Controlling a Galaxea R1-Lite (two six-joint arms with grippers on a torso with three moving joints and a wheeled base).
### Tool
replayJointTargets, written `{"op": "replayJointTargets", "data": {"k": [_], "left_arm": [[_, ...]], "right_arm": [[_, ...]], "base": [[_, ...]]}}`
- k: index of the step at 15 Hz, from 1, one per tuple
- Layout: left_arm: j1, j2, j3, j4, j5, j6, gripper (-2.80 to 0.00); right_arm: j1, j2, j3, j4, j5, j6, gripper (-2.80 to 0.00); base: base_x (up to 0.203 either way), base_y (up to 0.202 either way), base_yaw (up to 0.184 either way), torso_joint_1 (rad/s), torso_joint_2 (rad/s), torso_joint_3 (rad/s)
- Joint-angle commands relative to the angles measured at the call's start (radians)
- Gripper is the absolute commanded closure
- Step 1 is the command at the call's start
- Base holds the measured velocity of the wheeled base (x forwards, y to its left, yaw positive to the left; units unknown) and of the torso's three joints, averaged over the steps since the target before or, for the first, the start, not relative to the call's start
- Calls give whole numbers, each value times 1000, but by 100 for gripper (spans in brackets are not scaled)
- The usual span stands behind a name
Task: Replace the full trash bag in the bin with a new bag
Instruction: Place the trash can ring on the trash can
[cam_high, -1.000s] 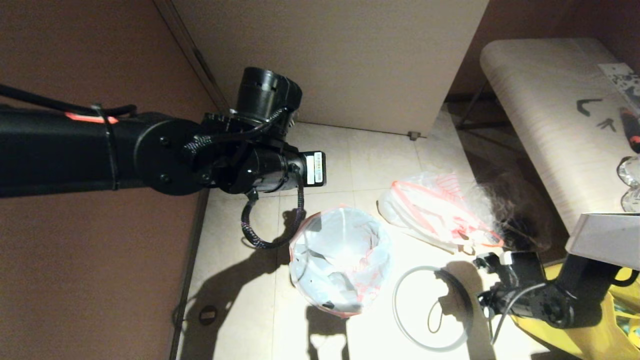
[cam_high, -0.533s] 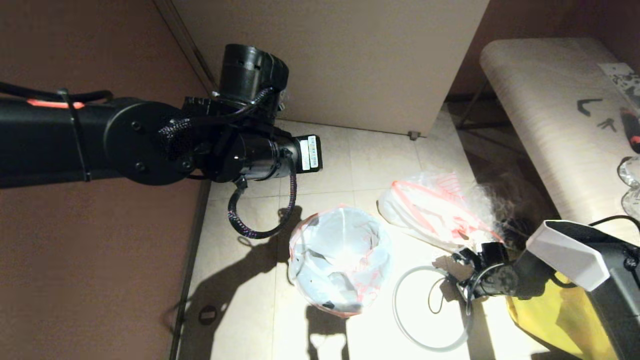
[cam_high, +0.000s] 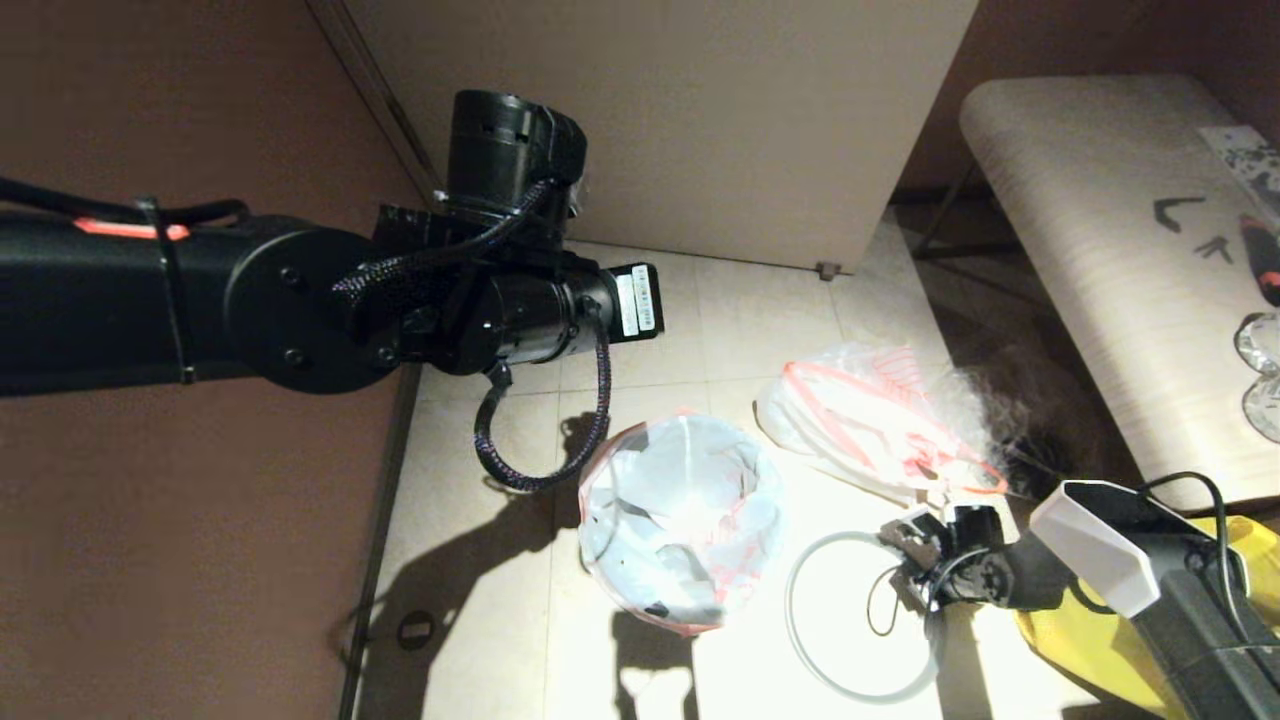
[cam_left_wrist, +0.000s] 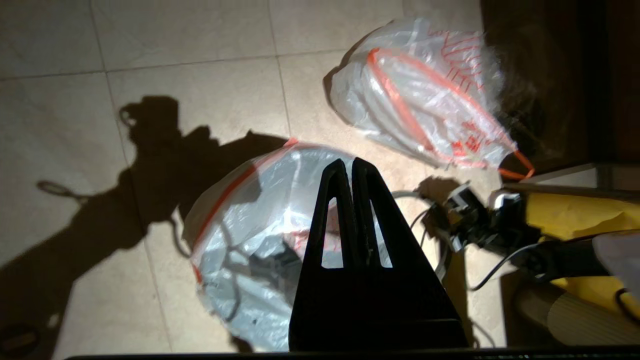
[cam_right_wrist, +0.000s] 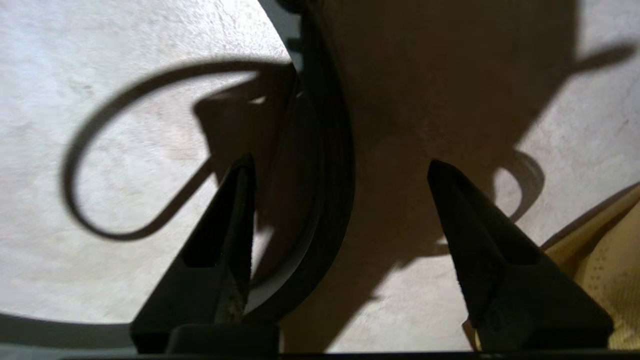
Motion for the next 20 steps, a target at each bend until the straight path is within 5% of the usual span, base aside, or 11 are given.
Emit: {"op": "replayJointTargets", "data": {"k": [1, 7, 11, 16, 20], "left_arm": [[0, -15, 22, -31, 4, 0, 0], [3, -32, 26, -33, 4, 0, 0], [-24, -74, 48, -17, 3, 6, 0], [-56, -128, -16, 260, 6, 3, 0], [-46, -145, -28, 333, 11, -3, 0]], "right_arm": [[-10, 54, -30, -1, -16, -29, 0], [-9, 25, 23, -9, -19, -16, 0], [3, -204, 330, -157, -19, 29, 0], [109, -695, 883, -341, -79, 109, 0], [181, -1052, 1009, -361, -166, 158, 0]], "base": [[0, 0, 0, 0, 0, 0], [0, 0, 0, 0, 0, 0], [0, 0, 0, 0, 0, 0], [0, 0, 0, 0, 0, 0], [0, 0, 0, 0, 0, 0]]}}
